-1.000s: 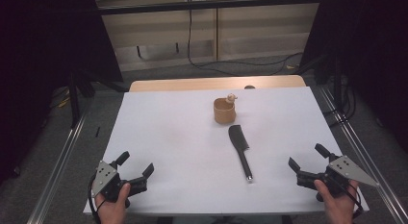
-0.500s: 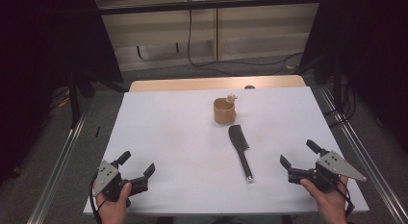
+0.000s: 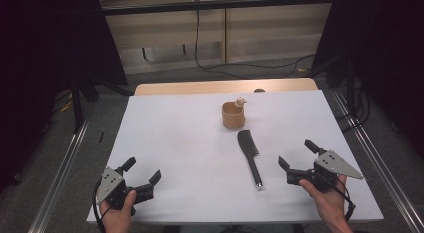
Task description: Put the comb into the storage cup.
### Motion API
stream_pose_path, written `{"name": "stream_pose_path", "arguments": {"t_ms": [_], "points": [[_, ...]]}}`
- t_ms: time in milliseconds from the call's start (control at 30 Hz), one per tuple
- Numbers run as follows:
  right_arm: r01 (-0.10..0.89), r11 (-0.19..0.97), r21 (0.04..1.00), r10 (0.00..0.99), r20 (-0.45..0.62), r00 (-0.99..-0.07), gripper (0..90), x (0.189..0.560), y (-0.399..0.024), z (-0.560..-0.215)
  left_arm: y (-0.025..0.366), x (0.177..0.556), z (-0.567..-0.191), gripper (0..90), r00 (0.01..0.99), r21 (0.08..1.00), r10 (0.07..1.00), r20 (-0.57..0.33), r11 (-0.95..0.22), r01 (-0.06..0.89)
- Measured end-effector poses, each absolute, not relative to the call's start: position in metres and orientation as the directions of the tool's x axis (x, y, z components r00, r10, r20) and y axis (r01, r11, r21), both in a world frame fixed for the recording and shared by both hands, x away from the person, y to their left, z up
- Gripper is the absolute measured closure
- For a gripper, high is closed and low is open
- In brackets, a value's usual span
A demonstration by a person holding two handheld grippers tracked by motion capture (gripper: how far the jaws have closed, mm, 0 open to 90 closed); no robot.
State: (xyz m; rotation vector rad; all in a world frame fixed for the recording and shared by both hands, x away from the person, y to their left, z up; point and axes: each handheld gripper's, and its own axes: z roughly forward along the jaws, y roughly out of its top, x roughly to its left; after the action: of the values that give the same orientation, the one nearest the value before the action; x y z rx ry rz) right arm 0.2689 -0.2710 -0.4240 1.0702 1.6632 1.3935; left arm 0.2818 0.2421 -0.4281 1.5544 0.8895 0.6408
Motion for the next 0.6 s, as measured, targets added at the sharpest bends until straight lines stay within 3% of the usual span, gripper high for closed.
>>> {"name": "stream_pose_path", "arguments": {"t_ms": [600], "points": [[0.178, 0.108, 0.978, 0.874, -0.008, -0.486, 0.7, 0.281, -0.245, -0.427, 0.241, 0.282, -0.428, 2.9, 0.569, 0.981, 0.819, -0.072, -0.046, 0.190]]}}
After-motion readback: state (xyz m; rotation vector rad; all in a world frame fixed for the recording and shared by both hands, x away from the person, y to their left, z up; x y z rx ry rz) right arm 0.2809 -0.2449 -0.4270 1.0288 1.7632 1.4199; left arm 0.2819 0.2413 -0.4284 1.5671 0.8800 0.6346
